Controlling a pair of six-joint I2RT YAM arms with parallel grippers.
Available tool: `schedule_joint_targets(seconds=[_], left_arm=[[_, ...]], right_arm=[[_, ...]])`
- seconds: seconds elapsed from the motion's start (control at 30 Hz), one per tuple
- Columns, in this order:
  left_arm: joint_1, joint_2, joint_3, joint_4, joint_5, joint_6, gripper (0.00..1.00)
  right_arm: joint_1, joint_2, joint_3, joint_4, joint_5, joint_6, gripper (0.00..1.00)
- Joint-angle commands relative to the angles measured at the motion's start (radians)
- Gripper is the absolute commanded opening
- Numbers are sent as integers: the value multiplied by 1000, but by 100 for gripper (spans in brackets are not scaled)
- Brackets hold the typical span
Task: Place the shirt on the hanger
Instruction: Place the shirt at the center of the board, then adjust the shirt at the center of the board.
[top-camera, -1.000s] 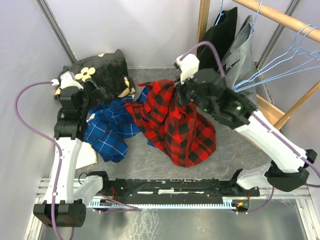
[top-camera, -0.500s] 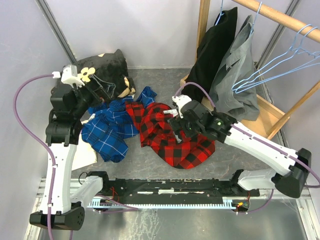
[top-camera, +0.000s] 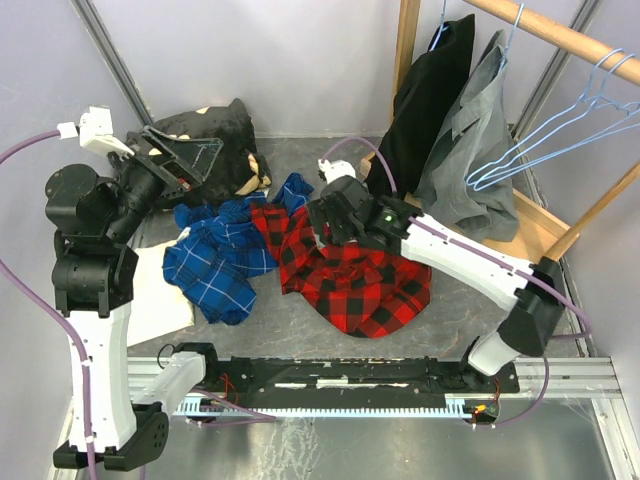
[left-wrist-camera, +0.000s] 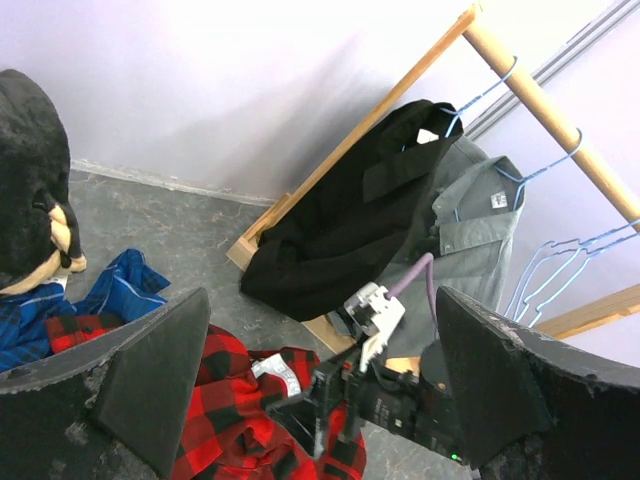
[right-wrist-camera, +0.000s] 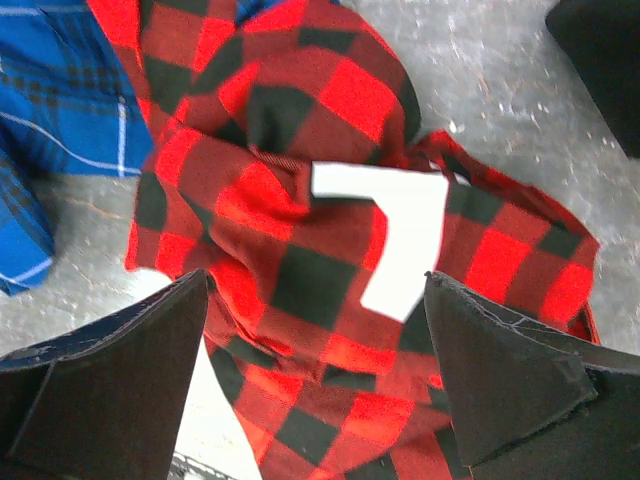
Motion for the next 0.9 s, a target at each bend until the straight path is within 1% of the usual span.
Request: schedule_joint_targets(seconds=[0.0, 0.1, 0.3, 0.37, 0.5, 0.57, 0.6, 0.63, 0.67, 0.73, 0.77, 0.87], left_arm=[[-3, 9, 73, -35, -5, -37, 99], [-5, 11, 102, -67, -53, -20, 99], [-11, 4, 119, -79, -86, -21, 99], [-14, 1, 129, -87, -95, -21, 99], [-17, -10, 140, -96, -117, -22, 98], [-19, -11, 140, -96, -116, -26, 98], [-19, -11, 139, -95, -108, -31, 98], [-19, -11, 139, -89, -99, -30, 98], [-20, -13, 140, -86, -95, -27, 98], [-23, -17, 142, -86, -110, -18, 98], [-25, -19, 142, -87, -119, -13, 98], [-26, -20, 137, -87, -119, -15, 98]], right_arm=[[2, 60, 118, 76, 2, -40, 96], [0, 94, 136, 93, -1, -94, 96], [0, 170, 173, 106, -103, -262, 96], [0, 189, 172, 102, -85, -290, 87], [0, 190, 158, 93, -75, -291, 59], [0, 170, 136, 116, -85, -279, 47], [0, 158, 129, 123, -86, -274, 44], [0, 153, 129, 125, -87, -270, 43], [0, 147, 129, 125, -88, -268, 44], [0, 138, 131, 126, -96, -264, 48], [0, 139, 129, 126, -102, -263, 54], [0, 150, 118, 128, -115, -261, 85]])
